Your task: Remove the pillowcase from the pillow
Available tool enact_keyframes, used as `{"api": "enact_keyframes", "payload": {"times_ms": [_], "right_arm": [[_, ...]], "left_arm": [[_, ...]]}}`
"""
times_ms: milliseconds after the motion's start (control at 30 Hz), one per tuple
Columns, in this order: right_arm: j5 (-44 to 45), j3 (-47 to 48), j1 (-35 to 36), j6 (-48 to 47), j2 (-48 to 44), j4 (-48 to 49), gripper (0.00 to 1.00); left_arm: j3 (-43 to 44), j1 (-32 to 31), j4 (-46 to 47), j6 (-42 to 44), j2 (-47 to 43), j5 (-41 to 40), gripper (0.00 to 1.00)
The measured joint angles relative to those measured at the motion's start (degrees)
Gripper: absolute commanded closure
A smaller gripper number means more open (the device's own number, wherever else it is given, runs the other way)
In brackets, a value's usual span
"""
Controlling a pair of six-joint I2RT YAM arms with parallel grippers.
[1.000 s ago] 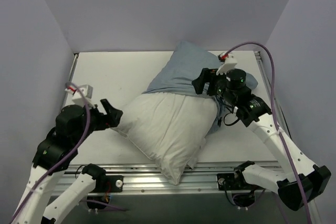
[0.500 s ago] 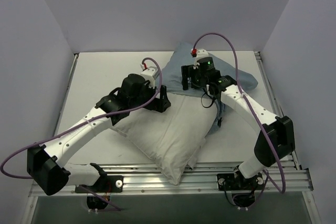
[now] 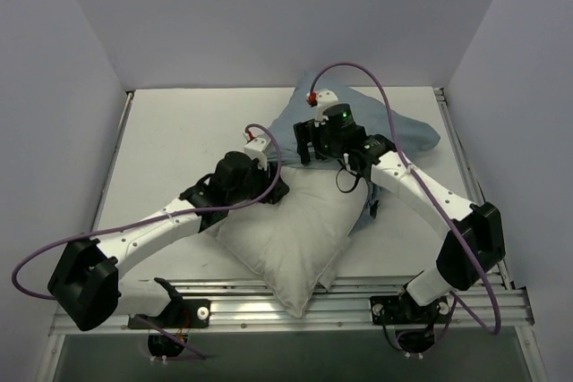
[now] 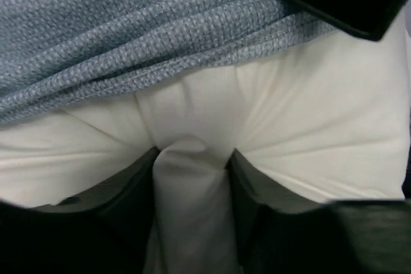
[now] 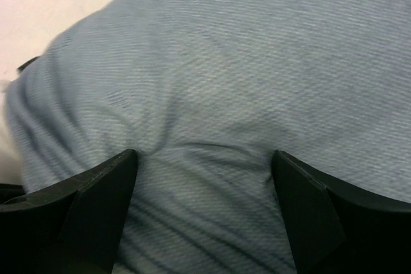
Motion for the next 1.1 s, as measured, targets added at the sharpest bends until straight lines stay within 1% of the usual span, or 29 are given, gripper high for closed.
{"api": "enact_keyframes", "payload": {"times_ms": [33,100,133,267,400,467,500,533,567,600,633,667,867,1000,1100], "right_arm": [[-0.26,0.96,1.16,-0.50,0.00,-1.05,0.19],[-1.20,2.95,3.43,-1.75,0.00,-2.89,0.17],[-1.81,4.00,4.44,-2.29,0.00,-3.80,0.16],[-3.54,8.85,7.89,-4.76,1.25,-6.34,0.16],[-3.85,12.61,9.73,-6.86,5.46,-6.99,0.15],[-3.50,13.29,9.97,-7.61,8.31,-7.39,0.19],[-2.97,13.35,9.99,-7.89,9.77,-7.48,0.26],[-2.16,13.38,9.99,-8.09,11.26,-7.54,0.32],[-1.31,13.51,9.99,-8.07,12.61,-7.48,0.40],[-0.59,13.94,9.99,-8.02,13.99,-7.32,0.70],[0.15,14.36,10.01,-8.26,14.80,-7.13,0.86],[1.40,14.78,9.94,-8.07,15.56,-6.54,0.99],[3.28,16.98,7.21,-3.74,17.42,-6.05,1.00],[4.46,18.80,1.20,0.00,17.40,-6.25,1.00],[5.88,20.79,-4.83,2.34,17.40,-8.66,1.00]], "left_arm": [[-1.33,-0.09,1.18,-0.44,-0.94,-0.57,0.77],[-3.19,-0.20,2.84,-1.33,-3.08,-1.38,0.96],[-4.11,-0.24,3.54,-1.60,-4.52,-1.90,0.98],[-6.27,-0.63,3.15,-1.86,-8.87,-2.69,0.98],[-7.87,-0.83,1.46,-2.58,-12.26,-3.02,0.98],[-8.37,-0.94,0.59,-2.78,-13.53,-3.30,0.98],[-8.46,-0.98,0.04,-2.84,-14.10,-3.37,0.98],[-8.46,-0.98,-0.57,-2.89,-14.53,-3.56,0.98],[-8.46,-0.98,-1.09,-2.93,-14.88,-3.82,0.98],[-8.46,-0.98,-1.70,-3.06,-15.10,-4.28,0.98],[-8.46,-0.98,-2.36,-3.21,-15.21,-4.72,0.98],[-8.44,-1.01,-2.99,-3.45,-15.45,-4.96,0.98],[-6.67,-1.09,-8.68,-5.31,-18.84,-6.19,0.98],[-2.64,-1.44,-16.13,-5.79,-22.27,-6.82,0.98],[1.01,-1.62,-22.75,-5.64,-24.35,-8.68,0.98]]}}
